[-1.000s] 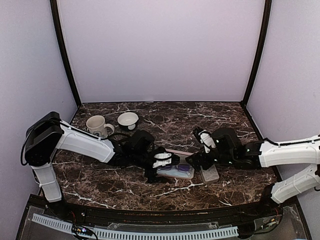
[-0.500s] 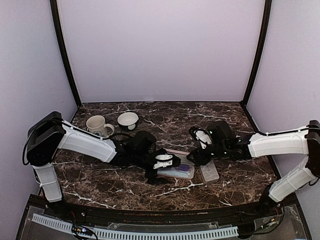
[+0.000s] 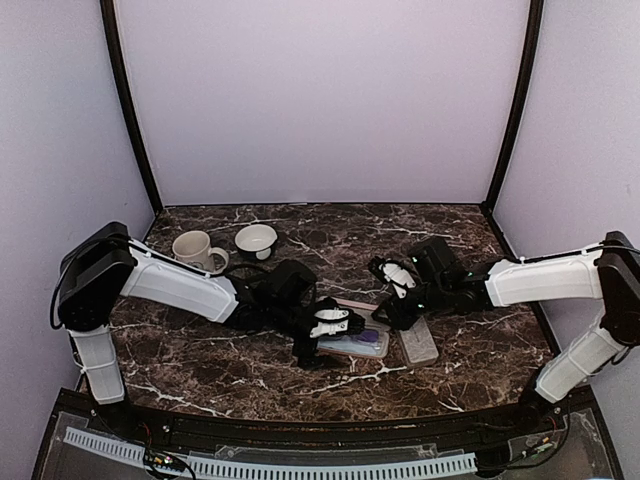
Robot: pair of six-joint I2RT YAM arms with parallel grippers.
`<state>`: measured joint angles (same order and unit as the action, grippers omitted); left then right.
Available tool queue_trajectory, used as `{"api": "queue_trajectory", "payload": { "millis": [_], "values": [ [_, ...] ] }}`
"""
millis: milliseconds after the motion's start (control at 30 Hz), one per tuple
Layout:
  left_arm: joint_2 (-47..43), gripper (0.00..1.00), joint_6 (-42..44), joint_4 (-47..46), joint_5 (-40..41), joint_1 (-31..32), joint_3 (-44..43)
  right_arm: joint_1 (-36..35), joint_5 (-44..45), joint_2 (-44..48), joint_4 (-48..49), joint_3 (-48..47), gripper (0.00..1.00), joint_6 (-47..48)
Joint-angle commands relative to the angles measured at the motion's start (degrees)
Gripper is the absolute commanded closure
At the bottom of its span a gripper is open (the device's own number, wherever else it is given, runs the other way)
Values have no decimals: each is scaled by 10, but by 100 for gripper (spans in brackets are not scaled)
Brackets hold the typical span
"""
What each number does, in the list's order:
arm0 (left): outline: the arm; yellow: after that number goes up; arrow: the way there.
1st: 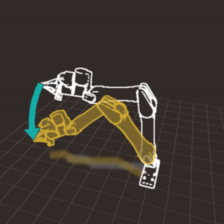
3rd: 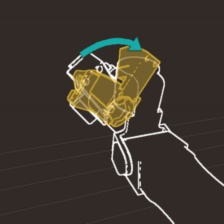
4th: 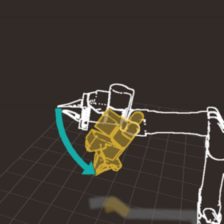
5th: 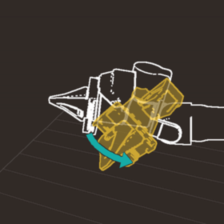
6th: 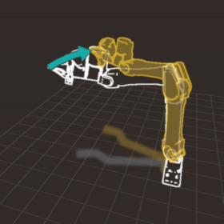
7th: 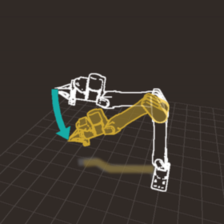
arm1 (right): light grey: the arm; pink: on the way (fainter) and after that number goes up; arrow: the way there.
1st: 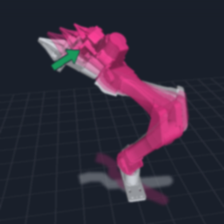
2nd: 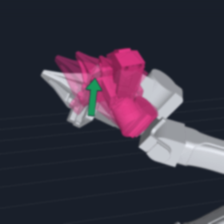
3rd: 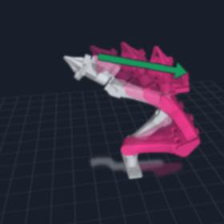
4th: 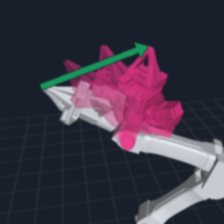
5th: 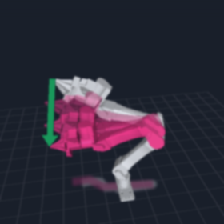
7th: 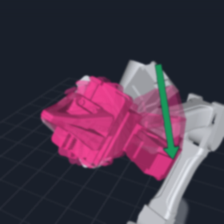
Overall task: Organize the sunglasses
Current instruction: Adjust the sunglasses in the sunglasses case.
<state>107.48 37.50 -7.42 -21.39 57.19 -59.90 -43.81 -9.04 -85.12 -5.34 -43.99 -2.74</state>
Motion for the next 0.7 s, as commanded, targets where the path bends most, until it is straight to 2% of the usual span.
{"api": "queue_trajectory", "payload": {
  "millis": [0,667],
  "values": [
    [11,4,19,19,-10,6,-29,3,-16,-1,-4,-14,66,13],
    [58,3,49,-8,97,42,-67,3,-29,7,-12,-19,72,13]
  ]
}}
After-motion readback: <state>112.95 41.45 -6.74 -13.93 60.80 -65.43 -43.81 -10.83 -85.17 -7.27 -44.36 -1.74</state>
